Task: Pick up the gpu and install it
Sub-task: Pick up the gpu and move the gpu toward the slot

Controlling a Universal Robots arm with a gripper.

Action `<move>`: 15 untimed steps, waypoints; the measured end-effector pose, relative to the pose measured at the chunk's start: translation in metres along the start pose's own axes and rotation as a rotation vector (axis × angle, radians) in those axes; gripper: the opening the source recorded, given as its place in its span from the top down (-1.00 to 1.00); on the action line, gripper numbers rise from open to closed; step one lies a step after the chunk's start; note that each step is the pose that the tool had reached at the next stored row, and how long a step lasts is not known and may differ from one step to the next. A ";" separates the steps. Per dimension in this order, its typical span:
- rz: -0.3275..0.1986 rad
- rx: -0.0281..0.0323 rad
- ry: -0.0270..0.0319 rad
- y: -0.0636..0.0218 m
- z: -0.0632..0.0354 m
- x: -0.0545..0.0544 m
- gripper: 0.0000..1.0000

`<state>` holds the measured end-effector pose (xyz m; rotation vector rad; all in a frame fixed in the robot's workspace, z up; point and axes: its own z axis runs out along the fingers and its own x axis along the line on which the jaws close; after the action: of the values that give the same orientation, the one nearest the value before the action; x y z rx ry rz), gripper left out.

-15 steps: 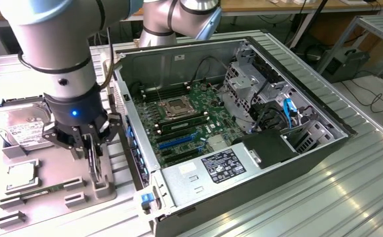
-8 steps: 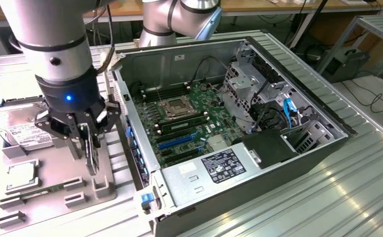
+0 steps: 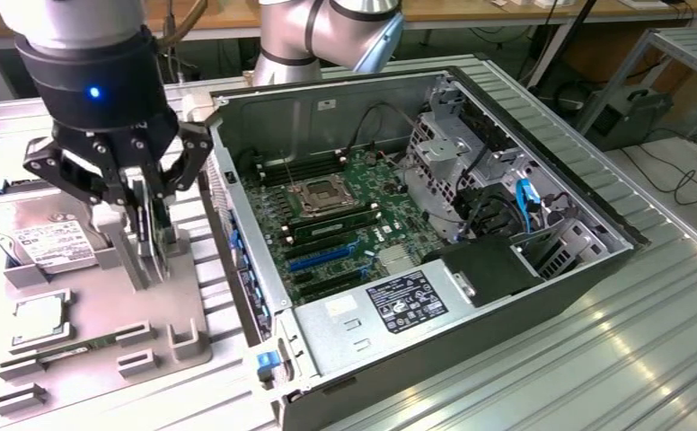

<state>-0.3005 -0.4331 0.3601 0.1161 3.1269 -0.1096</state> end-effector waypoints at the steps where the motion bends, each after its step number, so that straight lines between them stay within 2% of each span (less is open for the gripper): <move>1: -0.001 -0.0001 -0.0001 -0.0003 -0.0051 0.000 0.44; 3: -0.004 0.0000 -0.0002 -0.0016 -0.0227 0.000 0.44; 5: -0.009 -0.0001 -0.0006 -0.0024 -0.0337 0.000 0.44; 7: -0.025 -0.0003 -0.0018 -0.0027 -0.0380 -0.001 0.44; 10: -0.076 -0.0007 -0.0053 -0.0029 -0.0412 -0.001 0.44; 15: -0.117 -0.0011 -0.0082 -0.0042 -0.0608 -0.001 0.44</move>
<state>-0.3005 -0.4331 0.4210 -0.0674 3.1242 -0.1090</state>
